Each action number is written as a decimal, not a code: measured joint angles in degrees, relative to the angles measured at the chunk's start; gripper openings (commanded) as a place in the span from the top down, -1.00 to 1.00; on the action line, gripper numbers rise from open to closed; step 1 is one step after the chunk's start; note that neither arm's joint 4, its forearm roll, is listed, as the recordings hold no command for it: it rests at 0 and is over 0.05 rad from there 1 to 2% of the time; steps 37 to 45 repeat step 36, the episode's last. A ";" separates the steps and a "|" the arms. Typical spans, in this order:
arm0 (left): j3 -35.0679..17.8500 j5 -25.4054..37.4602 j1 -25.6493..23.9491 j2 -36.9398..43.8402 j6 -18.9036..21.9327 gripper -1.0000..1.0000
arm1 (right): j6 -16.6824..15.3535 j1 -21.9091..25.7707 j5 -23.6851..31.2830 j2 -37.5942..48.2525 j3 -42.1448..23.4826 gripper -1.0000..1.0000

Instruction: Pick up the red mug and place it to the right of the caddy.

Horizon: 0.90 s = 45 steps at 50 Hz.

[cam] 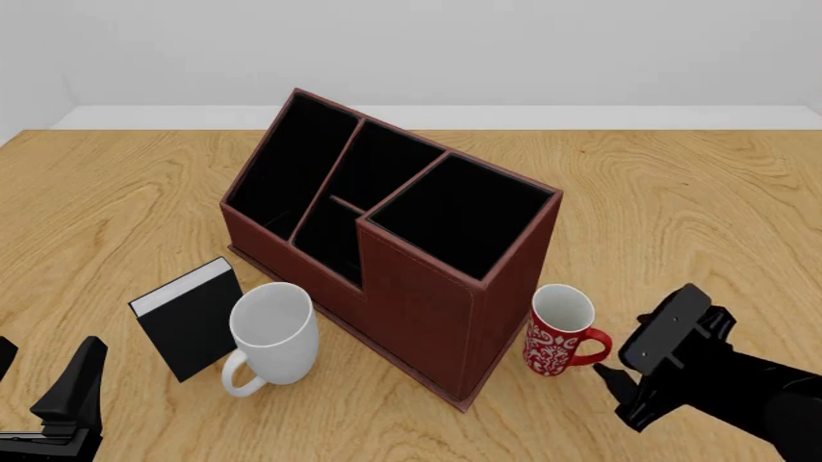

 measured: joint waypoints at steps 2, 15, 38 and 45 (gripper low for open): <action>0.00 0.00 0.00 0.00 0.00 -1.00 | 0.11 -0.45 2.11 -2.47 -0.33 -1.00; 0.00 0.00 0.00 0.00 0.00 -1.00 | 1.59 -3.47 19.82 -23.29 -3.20 -1.00; 0.00 0.00 0.00 0.00 0.00 -1.00 | 18.03 -3.48 45.19 -53.37 -16.14 -1.00; 0.00 0.00 0.00 0.00 0.00 -1.00 | 18.03 -3.48 45.19 -53.37 -16.14 -1.00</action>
